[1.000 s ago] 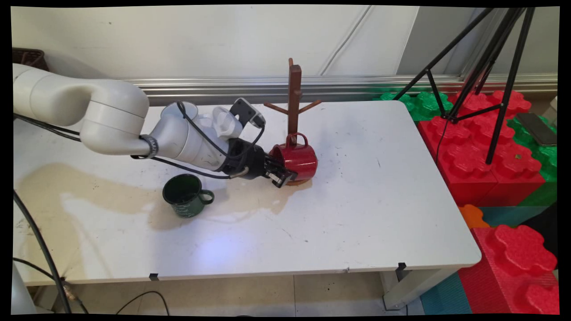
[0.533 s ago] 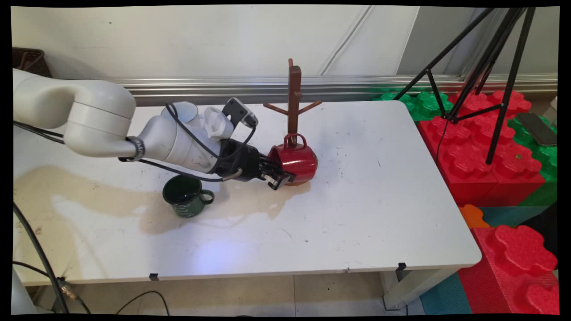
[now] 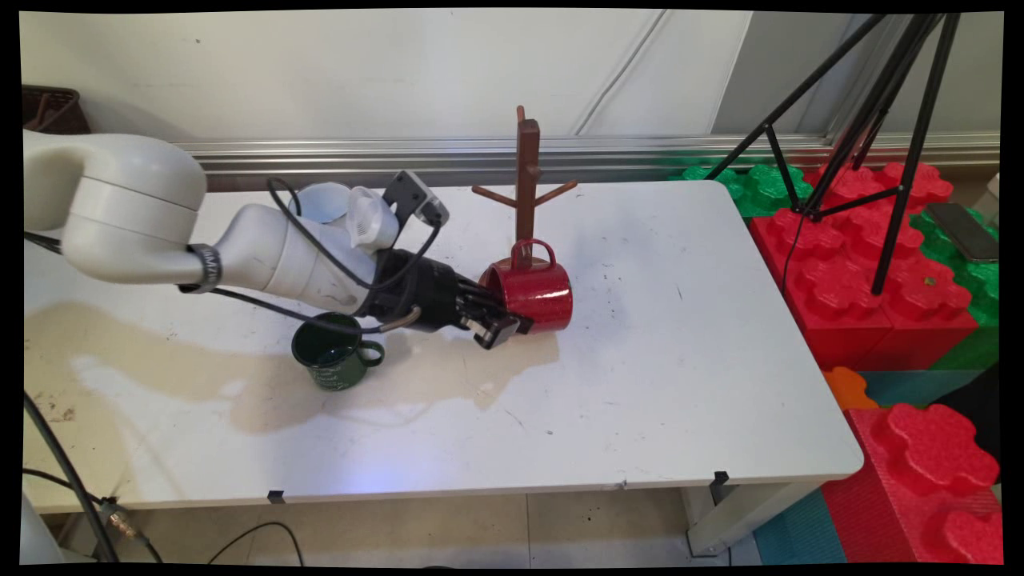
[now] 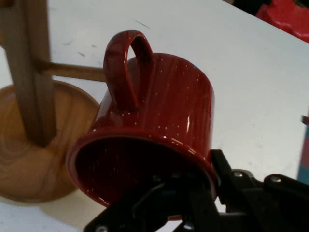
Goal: Place the picked object on the table
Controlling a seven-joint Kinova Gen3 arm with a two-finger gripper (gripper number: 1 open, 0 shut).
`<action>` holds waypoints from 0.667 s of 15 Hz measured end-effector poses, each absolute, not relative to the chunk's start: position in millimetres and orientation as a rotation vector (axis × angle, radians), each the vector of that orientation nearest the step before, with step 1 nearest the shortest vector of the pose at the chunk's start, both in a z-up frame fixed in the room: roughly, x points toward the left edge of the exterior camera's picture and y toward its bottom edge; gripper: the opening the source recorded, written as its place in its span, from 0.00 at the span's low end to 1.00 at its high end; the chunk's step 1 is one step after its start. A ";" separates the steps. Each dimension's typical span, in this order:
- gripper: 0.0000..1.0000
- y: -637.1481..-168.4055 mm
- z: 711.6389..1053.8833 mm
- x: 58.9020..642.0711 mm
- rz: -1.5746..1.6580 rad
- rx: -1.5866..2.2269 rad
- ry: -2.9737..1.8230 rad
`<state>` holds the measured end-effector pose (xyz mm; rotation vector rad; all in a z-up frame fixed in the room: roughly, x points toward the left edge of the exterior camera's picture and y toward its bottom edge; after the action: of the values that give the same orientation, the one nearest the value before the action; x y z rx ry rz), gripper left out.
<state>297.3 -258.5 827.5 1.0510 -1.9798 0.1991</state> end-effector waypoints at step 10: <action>0.00 -221.1 858.8 303.1 0.184 0.900 -2.098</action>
<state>303.1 -221.1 858.8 0.9005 -2.0976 0.1842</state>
